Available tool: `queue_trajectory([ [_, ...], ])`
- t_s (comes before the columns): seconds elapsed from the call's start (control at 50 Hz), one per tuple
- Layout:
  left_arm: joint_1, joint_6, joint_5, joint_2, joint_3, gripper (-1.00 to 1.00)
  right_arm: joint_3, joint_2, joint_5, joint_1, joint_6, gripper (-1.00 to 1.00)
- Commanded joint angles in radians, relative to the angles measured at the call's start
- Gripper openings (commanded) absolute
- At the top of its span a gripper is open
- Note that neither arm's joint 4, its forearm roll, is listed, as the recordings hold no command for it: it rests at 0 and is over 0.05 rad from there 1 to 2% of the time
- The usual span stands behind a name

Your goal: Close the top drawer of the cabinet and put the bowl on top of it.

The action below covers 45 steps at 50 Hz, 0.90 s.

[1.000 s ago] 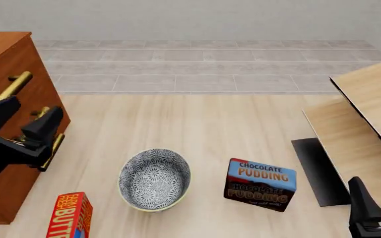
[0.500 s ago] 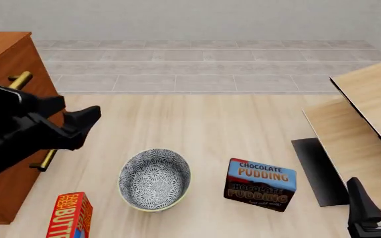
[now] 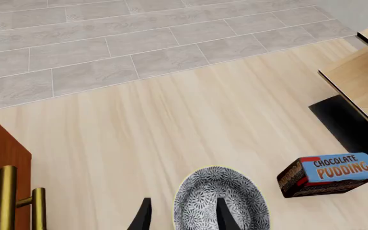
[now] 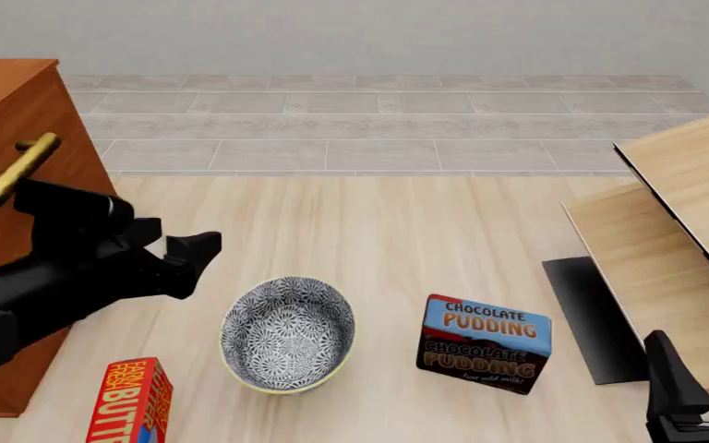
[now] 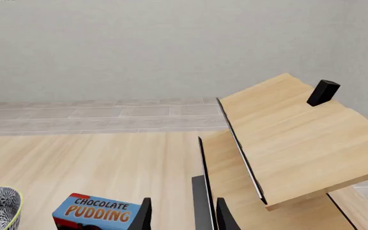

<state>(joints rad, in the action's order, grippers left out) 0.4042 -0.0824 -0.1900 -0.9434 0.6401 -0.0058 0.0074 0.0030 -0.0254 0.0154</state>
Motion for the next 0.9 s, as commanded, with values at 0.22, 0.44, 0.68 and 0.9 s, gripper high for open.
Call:
queue_trajectory([
  [0.22,-0.004,-0.026,0.124,-0.150,-0.081,1.00,-0.002,-0.002,-0.001,-0.006,0.017,1.00],
  [0.44,-0.002,-0.040,0.182,-0.217,-0.099,1.00,0.000,-0.003,-0.005,-0.009,0.024,1.00],
  [0.68,-0.010,-0.056,0.236,-0.288,-0.112,1.00,-0.005,-0.003,0.001,-0.011,0.026,1.00],
  [0.9,-0.015,-0.068,0.281,-0.340,-0.123,1.00,0.003,-0.003,-0.008,-0.012,0.026,1.00],
])
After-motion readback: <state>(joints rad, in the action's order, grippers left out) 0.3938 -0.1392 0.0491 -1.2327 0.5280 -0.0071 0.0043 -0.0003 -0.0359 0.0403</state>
